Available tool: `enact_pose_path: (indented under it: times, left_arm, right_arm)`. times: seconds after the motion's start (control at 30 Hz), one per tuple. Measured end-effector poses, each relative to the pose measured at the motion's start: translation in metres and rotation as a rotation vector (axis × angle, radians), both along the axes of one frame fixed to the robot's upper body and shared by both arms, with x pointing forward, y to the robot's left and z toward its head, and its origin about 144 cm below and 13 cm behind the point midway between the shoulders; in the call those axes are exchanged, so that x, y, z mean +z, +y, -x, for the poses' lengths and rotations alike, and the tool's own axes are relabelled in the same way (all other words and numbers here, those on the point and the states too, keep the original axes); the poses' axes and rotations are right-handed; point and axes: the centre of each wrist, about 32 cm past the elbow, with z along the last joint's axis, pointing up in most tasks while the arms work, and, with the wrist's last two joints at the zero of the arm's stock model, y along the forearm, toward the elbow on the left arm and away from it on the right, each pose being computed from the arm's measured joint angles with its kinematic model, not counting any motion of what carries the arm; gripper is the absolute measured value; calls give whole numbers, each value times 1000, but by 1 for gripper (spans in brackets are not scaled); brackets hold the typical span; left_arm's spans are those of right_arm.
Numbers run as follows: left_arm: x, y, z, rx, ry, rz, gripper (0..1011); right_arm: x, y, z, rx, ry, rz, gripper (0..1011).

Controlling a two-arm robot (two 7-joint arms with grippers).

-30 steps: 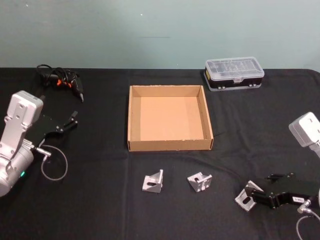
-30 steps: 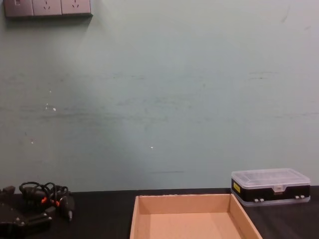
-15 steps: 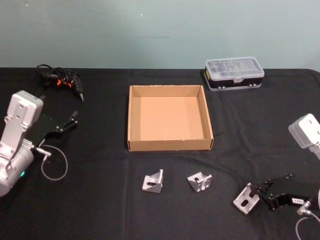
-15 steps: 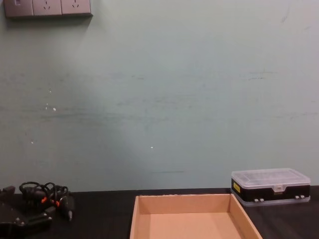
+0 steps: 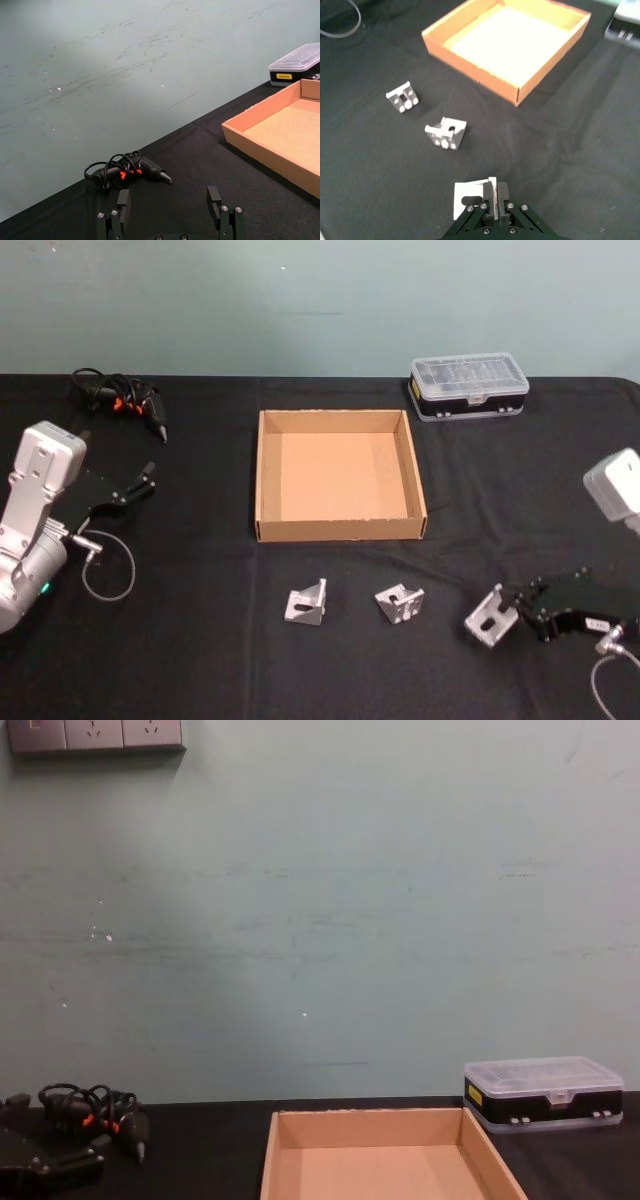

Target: Use one hand to pick up the angle iron from the table and place it into the box.

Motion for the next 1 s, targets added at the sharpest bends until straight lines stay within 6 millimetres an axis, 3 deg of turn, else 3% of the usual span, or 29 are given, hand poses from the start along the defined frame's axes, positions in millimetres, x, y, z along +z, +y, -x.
enact_pose_path:
  times: [0.23,0.47,1.0]
  left_arm:
    - [0,0,0,0,0,0,1000]
    - [0,0,0,0,0,0,1000]
    - [0,0,0,0,0,0,1000]
  right_arm:
    - [25,10,-5,3,-116,6,58]
    - [38,25,-19,17,-196,6,58]
    - [34,67,-89,57,-269,43,58]
